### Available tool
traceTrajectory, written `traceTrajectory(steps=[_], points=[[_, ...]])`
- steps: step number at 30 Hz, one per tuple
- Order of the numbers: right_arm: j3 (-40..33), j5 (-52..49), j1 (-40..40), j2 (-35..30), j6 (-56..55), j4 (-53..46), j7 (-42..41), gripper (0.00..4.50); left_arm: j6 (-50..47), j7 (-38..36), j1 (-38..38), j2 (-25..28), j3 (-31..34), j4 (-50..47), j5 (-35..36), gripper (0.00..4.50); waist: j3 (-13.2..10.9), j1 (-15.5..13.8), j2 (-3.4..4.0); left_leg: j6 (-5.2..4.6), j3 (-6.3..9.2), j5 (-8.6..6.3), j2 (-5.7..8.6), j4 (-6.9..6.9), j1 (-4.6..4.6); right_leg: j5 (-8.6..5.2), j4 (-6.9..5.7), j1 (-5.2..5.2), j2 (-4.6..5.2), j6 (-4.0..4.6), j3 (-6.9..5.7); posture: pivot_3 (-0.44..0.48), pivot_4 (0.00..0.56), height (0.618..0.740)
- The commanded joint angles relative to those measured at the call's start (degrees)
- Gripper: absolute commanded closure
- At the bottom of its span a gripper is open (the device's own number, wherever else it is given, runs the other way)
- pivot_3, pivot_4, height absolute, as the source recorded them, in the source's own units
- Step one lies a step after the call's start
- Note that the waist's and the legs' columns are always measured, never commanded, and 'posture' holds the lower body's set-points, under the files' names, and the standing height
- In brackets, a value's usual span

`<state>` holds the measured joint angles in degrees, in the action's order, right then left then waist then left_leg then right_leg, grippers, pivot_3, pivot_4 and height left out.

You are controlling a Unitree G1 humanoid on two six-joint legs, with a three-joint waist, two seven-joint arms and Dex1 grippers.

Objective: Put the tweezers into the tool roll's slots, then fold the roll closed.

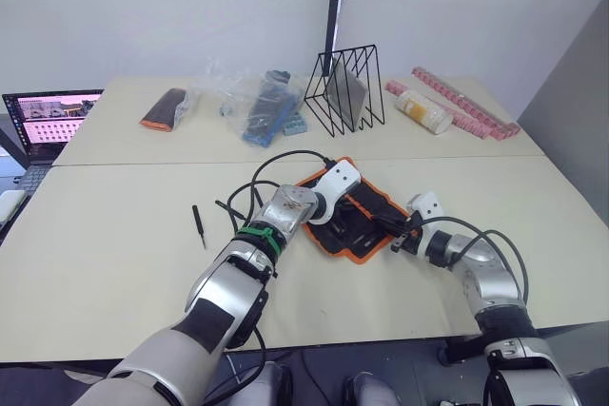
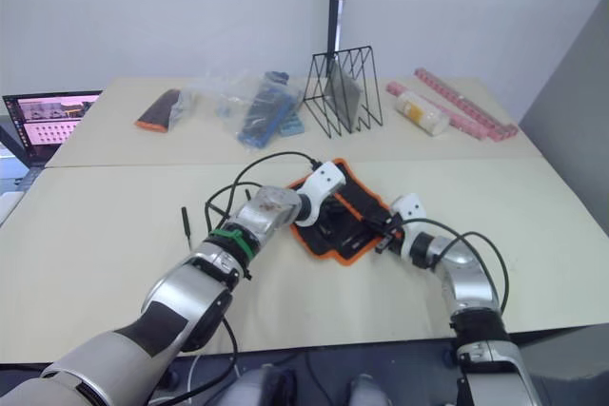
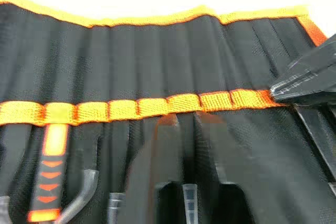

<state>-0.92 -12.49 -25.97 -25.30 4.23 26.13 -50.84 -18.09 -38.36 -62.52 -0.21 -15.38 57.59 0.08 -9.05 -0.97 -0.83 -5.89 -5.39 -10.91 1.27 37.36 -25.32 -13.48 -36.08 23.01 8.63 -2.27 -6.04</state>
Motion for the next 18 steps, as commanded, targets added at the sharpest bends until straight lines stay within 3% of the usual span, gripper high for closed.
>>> traceTrajectory(steps=[1, 8, 13, 18], points=[[1.8, 1.8, 1.1, 0.0, 1.0, 2.7, -0.5, 4.50, -3.4, -2.3, 1.4, 2.5, 0.9, -6.4, -0.1, 2.41, 0.0, 0.3, 0.00, 0.02, 0.00, 0.01, 0.00, 0.00, 0.00, 0.00, 0.00, 0.00, 0.01, 0.00, -0.01, 0.000, 0.150, 0.704], [2.6, 2.1, -0.1, -0.3, 0.6, 4.5, -1.2, 4.50, -21.3, -7.8, 10.1, 12.0, 5.9, -30.8, 6.1, 0.13, 0.0, 1.5, 0.02, 0.47, -0.06, 0.29, -0.12, -0.03, 0.00, 0.03, -0.12, -0.02, 0.00, 0.06, -0.18, 0.000, 0.150, 0.704], [3.0, 2.4, -1.3, -0.6, 0.1, 6.1, -2.0, 4.50, -32.6, -7.8, 15.4, 19.4, 12.5, -47.0, 12.2, 0.06, 0.0, 1.4, 0.01, 0.51, 0.00, 0.31, -0.09, -0.03, 0.00, 0.03, -0.08, 0.07, -0.01, 0.07, -0.19, 0.000, 0.150, 0.704], [3.1, 2.6, -2.4, -0.7, -0.7, 7.4, -2.5, 4.50, -31.6, -4.4, 28.0, 25.7, 23.0, -64.6, 15.7, 0.06, 0.0, 1.7, 0.03, 0.54, -0.03, 0.31, -0.04, -0.03, 0.04, 0.05, -0.02, 0.07, 0.04, 0.05, -0.06, 0.000, 0.150, 0.704]])
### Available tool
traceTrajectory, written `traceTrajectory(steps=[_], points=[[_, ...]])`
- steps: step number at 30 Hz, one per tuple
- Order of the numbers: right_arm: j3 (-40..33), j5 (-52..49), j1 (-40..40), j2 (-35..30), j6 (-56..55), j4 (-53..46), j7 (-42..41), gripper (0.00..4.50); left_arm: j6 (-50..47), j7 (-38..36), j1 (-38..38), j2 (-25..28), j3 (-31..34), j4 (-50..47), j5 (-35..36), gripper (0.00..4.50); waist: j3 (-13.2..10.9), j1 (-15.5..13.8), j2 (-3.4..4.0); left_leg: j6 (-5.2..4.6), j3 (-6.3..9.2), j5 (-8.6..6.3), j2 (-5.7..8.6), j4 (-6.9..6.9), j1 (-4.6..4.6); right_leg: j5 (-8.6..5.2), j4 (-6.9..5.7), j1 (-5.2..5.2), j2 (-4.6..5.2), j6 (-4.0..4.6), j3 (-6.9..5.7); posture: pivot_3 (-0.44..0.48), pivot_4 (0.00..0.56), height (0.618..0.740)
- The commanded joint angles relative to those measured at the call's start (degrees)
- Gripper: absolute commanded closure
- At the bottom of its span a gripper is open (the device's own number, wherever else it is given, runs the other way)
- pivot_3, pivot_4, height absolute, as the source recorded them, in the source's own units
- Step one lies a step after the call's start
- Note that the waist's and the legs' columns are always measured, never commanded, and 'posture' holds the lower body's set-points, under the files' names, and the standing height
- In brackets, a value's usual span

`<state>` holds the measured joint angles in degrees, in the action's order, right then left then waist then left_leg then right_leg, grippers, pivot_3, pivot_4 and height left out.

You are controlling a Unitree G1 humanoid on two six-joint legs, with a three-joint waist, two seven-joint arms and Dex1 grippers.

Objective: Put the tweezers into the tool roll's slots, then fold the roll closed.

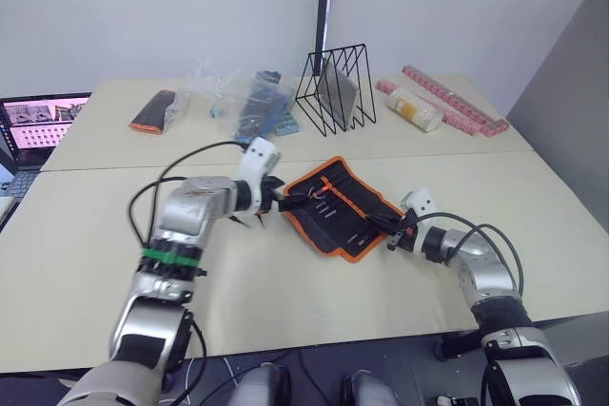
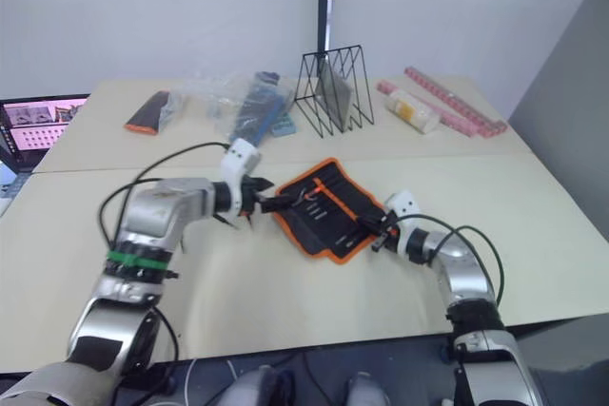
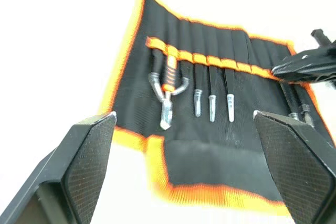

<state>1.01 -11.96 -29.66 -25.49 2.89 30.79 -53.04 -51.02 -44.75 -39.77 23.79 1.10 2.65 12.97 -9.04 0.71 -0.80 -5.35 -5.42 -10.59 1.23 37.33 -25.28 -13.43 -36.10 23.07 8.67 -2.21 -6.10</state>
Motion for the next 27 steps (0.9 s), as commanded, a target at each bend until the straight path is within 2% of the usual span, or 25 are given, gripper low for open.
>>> traceTrajectory(steps=[1, 3, 5, 7, 9, 13, 15, 18, 21, 27], points=[[1.2, 2.1, 1.2, -0.5, 0.5, 2.8, -0.4, 4.50, 0.8, 2.8, 7.0, 2.0, 8.2, -11.9, 3.9, 0.06, 0.0, 0.1, 0.00, 0.01, 0.00, 0.01, 0.00, -0.04, 0.01, 0.00, 0.00, 0.02, 0.00, 0.00, 0.09, 0.000, 0.150, 0.704], [1.1, 2.0, 1.0, -0.6, 0.3, 3.0, -0.5, 4.50, 3.8, 6.3, 13.4, 3.1, 11.5, -16.9, 2.2, 0.06, 0.0, -0.1, 0.00, 0.07, 0.05, 0.04, -0.04, -0.07, 0.01, 0.02, -0.01, 0.04, -0.05, 0.04, 0.19, 0.000, 0.150, 0.704], [0.8, 1.6, 0.8, -0.5, 0.3, 2.8, -0.6, 4.50, 9.8, 9.6, 20.4, 1.6, 17.3, -21.4, 2.5, 0.06, 0.0, 0.0, 0.00, 0.10, 0.03, 0.05, -0.05, -0.10, 0.01, 0.03, 0.01, 0.04, -0.05, 0.05, 0.22, 0.000, 0.150, 0.704], [0.6, 1.4, 0.8, -0.6, 0.3, 2.6, -0.8, 4.50, 11.5, 12.2, 25.3, 0.5, 21.5, -24.3, 3.5, 0.06, 0.0, -0.2, -0.01, 0.10, 0.02, 0.06, -0.03, -0.14, 0.02, 0.03, 0.04, 0.03, -0.03, 0.05, 0.27, 0.000, 0.150, 0.704], [0.6, 1.3, 0.8, -0.6, 0.3, 2.6, -1.1, 4.50, 13.4, 11.3, 31.4, 1.1, 24.5, -27.7, 5.0, 0.06, 0.0, -0.5, -0.02, 0.14, 0.03, 0.08, -0.03, -0.14, 0.02, 0.03, 0.05, 0.03, -0.03, 0.06, 0.26, 0.000, 0.150, 0.704], [0.6, 1.3, 0.8, -0.8, 0.3, 2.6, -1.8, 4.50, 18.8, 16.6, 40.4, -2.5, 30.4, -30.7, 4.6, 0.06, 0.0, -0.8, -0.01, 0.15, 0.01, 0.08, -0.03, -0.15, 0.02, 0.04, 0.11, 0.04, -0.01, 0.07, 0.28, 0.000, 0.150, 0.704], [0.4, 1.2, 0.9, -0.8, 0.4, 2.5, -2.0, 4.50, 26.5, 17.4, 46.2, -7.0, 32.8, -30.7, 5.3, 0.06, 0.0, -0.8, -0.02, 0.12, -0.03, 0.06, -0.02, -0.23, 0.02, 0.04, 0.16, 0.06, 0.00, 0.07, 0.32, 0.000, 0.150, 0.704], [0.3, 0.8, 0.4, -0.7, 0.7, 2.8, -2.7, 4.50, 35.7, 16.5, 54.9, -11.7, 34.0, -28.1, 5.3, 0.06, 0.0, -0.9, -0.05, 0.05, -0.09, 0.02, -0.05, -0.32, 0.03, 0.04, 0.22, 0.07, 0.02, 0.08, 0.35, 0.000, 0.150, 0.704], [0.3, 0.7, -0.1, -0.6, 1.0, 3.1, -3.2, 4.50, 44.6, 16.0, 62.2, -15.0, 33.7, -23.9, 4.2, 0.06, 0.0, -1.0, -0.05, -0.44, -0.13, -0.29, -0.10, -0.33, 0.03, 0.01, 0.24, 0.11, 0.03, 0.15, 0.34, 0.000, 0.150, 0.704], [0.1, 0.8, 0.0, -0.5, 1.2, 3.0, -3.6, 4.50, 51.5, 18.8, 67.4, -19.0, 31.3, -22.2, 4.9, 0.06, 0.0, -1.4, -0.06, -0.52, -0.15, -0.34, -0.11, -0.33, -0.01, -0.35, 0.33, 0.11, 0.11, 0.00, 0.32, 0.000, 0.150, 0.704]])
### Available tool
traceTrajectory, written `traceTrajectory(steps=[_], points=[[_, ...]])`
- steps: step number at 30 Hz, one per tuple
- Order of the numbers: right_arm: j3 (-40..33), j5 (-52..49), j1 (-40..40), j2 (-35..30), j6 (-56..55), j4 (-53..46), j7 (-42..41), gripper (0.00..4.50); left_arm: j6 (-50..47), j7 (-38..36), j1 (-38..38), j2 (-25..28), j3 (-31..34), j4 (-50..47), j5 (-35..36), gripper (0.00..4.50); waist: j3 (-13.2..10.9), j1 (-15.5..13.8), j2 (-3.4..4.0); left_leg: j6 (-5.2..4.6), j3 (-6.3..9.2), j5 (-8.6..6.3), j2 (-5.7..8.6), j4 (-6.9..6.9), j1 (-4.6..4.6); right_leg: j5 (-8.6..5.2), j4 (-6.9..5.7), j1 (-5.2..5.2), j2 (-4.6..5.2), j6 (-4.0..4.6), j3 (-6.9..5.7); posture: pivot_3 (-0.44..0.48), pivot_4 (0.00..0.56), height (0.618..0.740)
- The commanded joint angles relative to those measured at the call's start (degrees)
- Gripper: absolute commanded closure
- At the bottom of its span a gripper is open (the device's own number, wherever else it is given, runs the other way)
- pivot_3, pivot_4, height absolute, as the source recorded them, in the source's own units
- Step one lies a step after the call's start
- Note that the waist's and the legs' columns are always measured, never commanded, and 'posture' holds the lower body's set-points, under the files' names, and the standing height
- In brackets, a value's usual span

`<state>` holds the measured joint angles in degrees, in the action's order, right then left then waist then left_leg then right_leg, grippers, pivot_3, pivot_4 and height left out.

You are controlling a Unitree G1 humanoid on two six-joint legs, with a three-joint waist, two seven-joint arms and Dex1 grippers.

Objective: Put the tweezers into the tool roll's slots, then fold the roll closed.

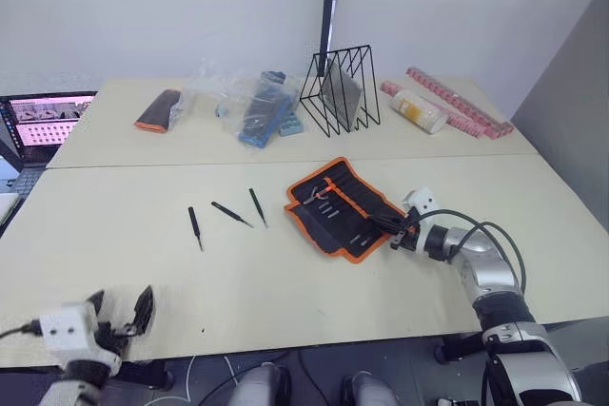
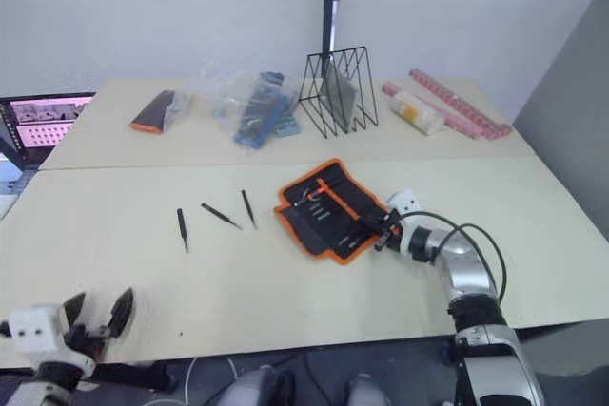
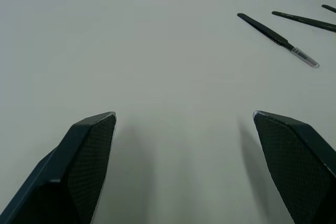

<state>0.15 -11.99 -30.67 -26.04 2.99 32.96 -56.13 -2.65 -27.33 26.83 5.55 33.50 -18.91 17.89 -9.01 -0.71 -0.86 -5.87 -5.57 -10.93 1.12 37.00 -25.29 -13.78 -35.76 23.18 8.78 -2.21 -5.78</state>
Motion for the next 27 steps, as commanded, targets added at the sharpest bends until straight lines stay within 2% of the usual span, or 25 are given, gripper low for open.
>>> traceTrajectory(steps=[1, 10, 17, 27], points=[[0.9, 0.8, 1.1, 0.0, 1.1, 0.7, -0.5, 4.50, 3.7, 1.7, 1.4, -1.1, -1.6, -0.7, -0.1, 0.06, 0.0, 0.0, 0.00, -0.02, 0.00, -0.01, 0.00, 0.00, 0.00, -0.03, 0.00, 0.00, 0.00, -0.03, 0.01, 0.000, 0.150, 0.704], [0.6, 0.8, 1.8, 0.0, 1.6, -0.1, -0.3, 4.50, 6.6, 3.8, 3.7, -0.9, -5.0, 0.4, -0.3, 0.06, 0.0, 0.1, 0.03, -0.11, -0.04, -0.07, -0.01, 0.00, 0.00, -0.04, 0.00, 0.02, 0.00, -0.20, 0.02, 0.000, 0.150, 0.704], [-0.1, 0.2, 1.9, 0.2, 1.8, 0.0, 0.0, 4.50, 5.8, 3.5, 3.6, 1.4, -5.2, -1.0, 2.6, 0.06, 0.0, 0.1, 0.03, -0.12, -0.03, -0.07, -0.01, -0.01, -0.01, -0.08, 0.00, 0.02, 0.00, -0.21, 0.03, 0.000, 0.150, 0.704], [-0.4, 0.4, 1.0, 0.3, 0.8, 1.8, 0.5, 4.50, -11.8, 11.7, -4.0, 5.6, -10.5, -9.3, 5.2, 0.06, 0.0, 0.0, 0.03, -0.11, -0.02, -0.07, 0.01, -0.01, -0.03, -0.07, -0.01, 0.03, -0.02, -0.29, 0.03, 0.000, 0.150, 0.704]])
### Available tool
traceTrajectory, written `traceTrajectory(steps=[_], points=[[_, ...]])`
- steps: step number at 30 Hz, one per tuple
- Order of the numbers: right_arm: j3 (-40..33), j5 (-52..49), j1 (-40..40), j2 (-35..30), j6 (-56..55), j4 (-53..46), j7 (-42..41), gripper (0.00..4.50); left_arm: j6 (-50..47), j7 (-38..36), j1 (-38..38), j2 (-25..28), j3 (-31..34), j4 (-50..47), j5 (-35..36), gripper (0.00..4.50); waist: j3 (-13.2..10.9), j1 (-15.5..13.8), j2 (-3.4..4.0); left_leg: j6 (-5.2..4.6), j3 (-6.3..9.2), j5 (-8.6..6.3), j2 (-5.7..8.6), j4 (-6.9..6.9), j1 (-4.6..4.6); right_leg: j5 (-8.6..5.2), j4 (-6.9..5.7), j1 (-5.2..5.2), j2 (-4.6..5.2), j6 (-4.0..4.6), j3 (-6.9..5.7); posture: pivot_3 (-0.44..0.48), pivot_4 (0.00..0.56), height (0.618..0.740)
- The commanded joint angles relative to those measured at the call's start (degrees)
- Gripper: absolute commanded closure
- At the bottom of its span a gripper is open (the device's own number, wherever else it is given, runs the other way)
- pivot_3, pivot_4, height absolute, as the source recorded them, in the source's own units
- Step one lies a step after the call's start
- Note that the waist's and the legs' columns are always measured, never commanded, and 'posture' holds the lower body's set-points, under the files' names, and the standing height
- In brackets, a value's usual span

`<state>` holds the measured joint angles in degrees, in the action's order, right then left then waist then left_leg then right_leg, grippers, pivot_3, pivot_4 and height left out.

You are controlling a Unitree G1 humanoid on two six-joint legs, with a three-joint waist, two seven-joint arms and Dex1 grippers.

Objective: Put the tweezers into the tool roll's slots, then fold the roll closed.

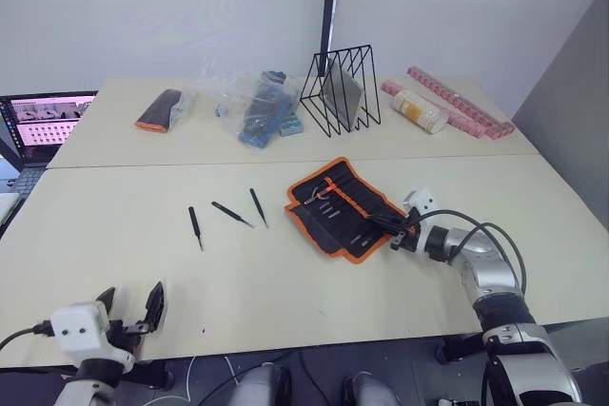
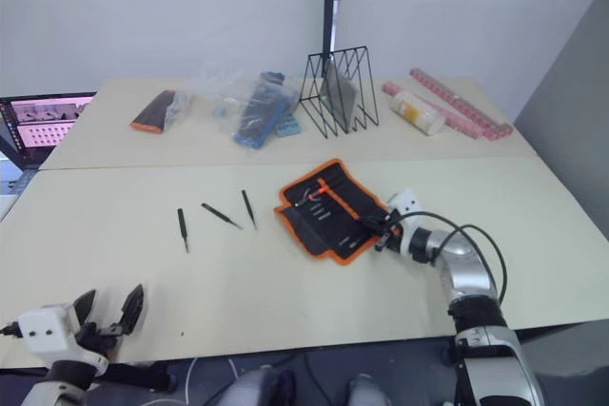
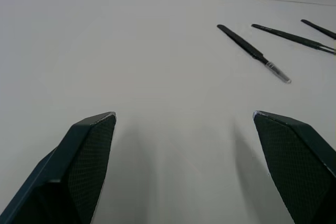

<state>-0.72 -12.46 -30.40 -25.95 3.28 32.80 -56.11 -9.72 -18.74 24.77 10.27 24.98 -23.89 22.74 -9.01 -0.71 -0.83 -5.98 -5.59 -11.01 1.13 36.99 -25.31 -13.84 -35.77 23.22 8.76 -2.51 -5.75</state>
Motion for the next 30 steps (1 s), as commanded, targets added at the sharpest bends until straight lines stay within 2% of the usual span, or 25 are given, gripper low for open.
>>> traceTrajectory(steps=[1, 7, 17, 21, 25, 30], points=[[0.4, 0.9, 0.6, 0.3, 0.4, 2.1, 0.5, 4.50, -6.9, 4.4, -3.5, 1.0, -2.8, -5.5, 0.7, 0.06, 0.0, 0.0, 0.00, 0.00, 0.00, 0.00, 0.00, 0.00, 0.01, 0.02, 0.00, -0.01, 0.00, -0.01, 0.00, 0.000, 0.150, 0.704], [0.5, 1.0, 0.4, 0.2, 0.5, 1.9, 0.6, 4.50, -16.1, 11.3, -10.6, 0.1, -6.4, -8.6, 0.2, 0.06, 0.0, 0.0, 0.00, 0.04, -0.02, 0.03, 0.00, 0.00, 0.02, 0.31, -0.02, -0.01, -0.05, 0.38, -0.01, 0.000, 0.150, 0.704], [0.7, 0.9, 0.8, 0.2, 1.8, -0.5, 1.1, 4.50, -27.0, 22.5, -20.4, -2.4, -11.8, -2.7, -6.8, 0.06, 0.0, 0.0, -0.01, 0.12, -0.04, 0.08, 0.01, 0.00, 0.02, 0.36, -0.04, -0.02, -0.09, 0.37, -0.04, 0.000, 0.150, 0.704], [0.7, 0.8, 1.2, 0.0, 2.4, -1.5, 1.4, 4.50, -31.9, 26.0, -23.9, -4.0, -13.8, -1.3, -8.9, 1.17, 0.0, -0.2, 0.04, 0.17, -0.03, 0.10, 0.00, 0.00, 0.04, 0.37, -0.10, -0.02, -0.10, 0.37, -0.05, 0.000, 0.150, 0.704], [0.7, 0.7, 1.5, 0.0, 2.9, -2.2, 1.6, 4.50, -33.4, 27.2, -26.1, -5.3, -14.1, -0.1, -10.2, 2.55, 0.0, -0.5, 0.06, 0.17, -0.02, 0.11, 0.02, 0.00, 0.04, 0.37, -0.09, -0.03, -0.08, 0.36, -0.04, 0.000, 0.150, 0.704], [0.8, 0.8, 1.9, -0.1, 3.3, -2.9, 1.6, 4.50, -33.6, 28.1, -29.2, -5.3, -13.1, 3.0, -11.8, 4.03, 0.0, -0.7, 0.08, 0.18, -0.03, 0.11, 0.01, 0.00, 0.04, 0.38, -0.09, -0.02, -0.08, 0.36, -0.05, 0.000, 0.150, 0.704]])
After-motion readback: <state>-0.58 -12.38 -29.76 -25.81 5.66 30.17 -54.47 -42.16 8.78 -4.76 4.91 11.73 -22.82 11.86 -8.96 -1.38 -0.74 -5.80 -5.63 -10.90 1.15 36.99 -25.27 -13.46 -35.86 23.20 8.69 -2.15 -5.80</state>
